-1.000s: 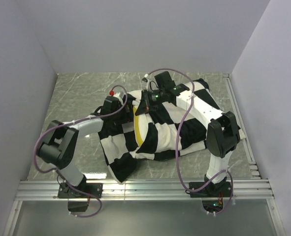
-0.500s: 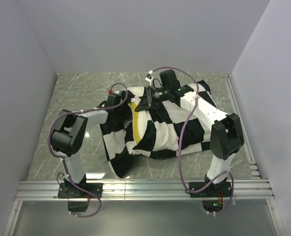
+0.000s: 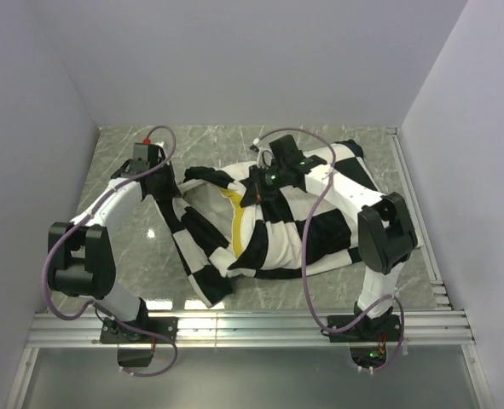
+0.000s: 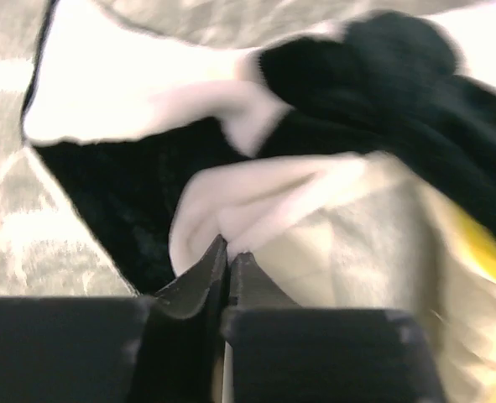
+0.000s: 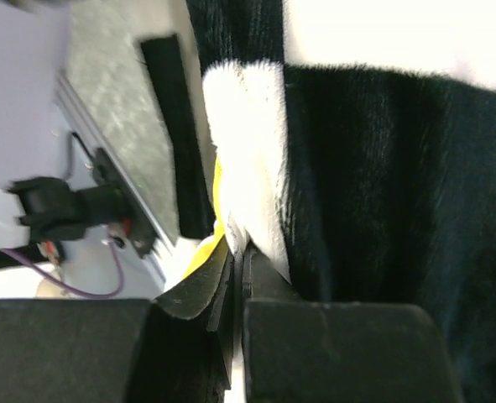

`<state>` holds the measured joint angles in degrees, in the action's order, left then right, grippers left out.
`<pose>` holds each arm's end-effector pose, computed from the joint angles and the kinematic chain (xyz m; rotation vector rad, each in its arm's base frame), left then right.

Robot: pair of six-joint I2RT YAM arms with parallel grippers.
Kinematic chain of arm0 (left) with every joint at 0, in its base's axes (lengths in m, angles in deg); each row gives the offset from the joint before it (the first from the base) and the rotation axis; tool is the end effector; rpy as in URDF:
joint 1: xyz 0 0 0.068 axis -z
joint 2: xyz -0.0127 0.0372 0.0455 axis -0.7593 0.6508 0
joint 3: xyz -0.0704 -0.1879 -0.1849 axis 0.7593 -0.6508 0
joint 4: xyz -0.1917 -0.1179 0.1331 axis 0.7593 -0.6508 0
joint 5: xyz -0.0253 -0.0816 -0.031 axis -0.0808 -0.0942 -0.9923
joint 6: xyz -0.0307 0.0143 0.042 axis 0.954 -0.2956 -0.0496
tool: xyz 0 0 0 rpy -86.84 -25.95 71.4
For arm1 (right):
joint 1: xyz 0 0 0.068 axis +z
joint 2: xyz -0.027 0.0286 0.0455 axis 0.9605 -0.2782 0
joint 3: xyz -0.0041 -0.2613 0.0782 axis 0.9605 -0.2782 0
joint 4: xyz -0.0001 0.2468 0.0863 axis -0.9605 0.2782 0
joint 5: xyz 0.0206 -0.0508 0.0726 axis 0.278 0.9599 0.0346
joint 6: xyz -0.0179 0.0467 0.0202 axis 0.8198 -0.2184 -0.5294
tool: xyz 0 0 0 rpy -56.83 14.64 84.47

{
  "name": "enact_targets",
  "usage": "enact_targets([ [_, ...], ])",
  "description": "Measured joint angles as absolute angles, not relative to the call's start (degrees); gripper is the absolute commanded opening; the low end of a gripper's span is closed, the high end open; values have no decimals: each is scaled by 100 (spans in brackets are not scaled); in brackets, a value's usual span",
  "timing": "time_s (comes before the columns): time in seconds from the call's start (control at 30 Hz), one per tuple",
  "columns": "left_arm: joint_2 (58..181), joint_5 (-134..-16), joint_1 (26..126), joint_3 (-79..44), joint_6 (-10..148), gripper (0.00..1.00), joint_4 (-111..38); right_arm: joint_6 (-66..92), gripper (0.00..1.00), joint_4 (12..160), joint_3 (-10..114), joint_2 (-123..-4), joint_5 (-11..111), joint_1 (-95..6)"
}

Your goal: Put the pillow into the pillowcase

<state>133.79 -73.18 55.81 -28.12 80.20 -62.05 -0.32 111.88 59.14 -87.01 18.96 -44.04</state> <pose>0.3280 -0.0411 0.2324 -0.3020 2.4709 -0.3627 0.3386 0.2198 0.2596 -0.5525 2.4505 1.2054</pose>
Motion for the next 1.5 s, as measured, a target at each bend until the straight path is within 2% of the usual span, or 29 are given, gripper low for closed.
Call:
enact_targets([
  [0.27,13377,-8773,5531,-2113,7676,0,-6568,528,0,11110,5925,-9376,1785,-3795],
  [0.47,13473,-9814,5925,-1809,7637,0,-6590,884,0,11416,6504,-10052,1796,-3347],
  [0.63,13298,-10430,6491,-1885,7327,0,-6743,731,0,11759,7473,-10705,1868,-3502],
  [0.73,12887,-10611,6788,-2366,7189,0,-6833,444,0,11693,7932,-10941,1969,-3806],
  [0.93,12688,-10657,6932,-2961,7152,0,-6745,-294,1,11221,7623,-10646,2078,-4265],
  [0.97,12802,-10684,6937,-2945,7161,0,-6680,-373,4,11173,7573,-10585,2104,-4258],
  [1.0,12915,-10719,6937,-2891,7169,0,-6667,-434,12,11158,7564,-10550,2128,-4234],
  [1.07,13283,-10789,6906,-2650,7215,4,-6614,-436,21,11164,7564,-10513,2183,-4179],
  [1.1,13460,-10821,6875,-2517,7241,4,-6568,-408,31,11195,7564,-10500,2231,-4157],
  [1.2,13862,-10924,6749,-2158,7421,4,-6400,-255,46,11306,7564,-10421,2408,-4147],
  [1.3,14144,-11027,6639,-1914,7681,4,-6085,3,52,11628,7564,-10150,2598,-4182],
  [1.5,14548,-11328,6637,-1783,8218,2,-5534,608,49,12548,7798,-9481,3075,-4297],
])
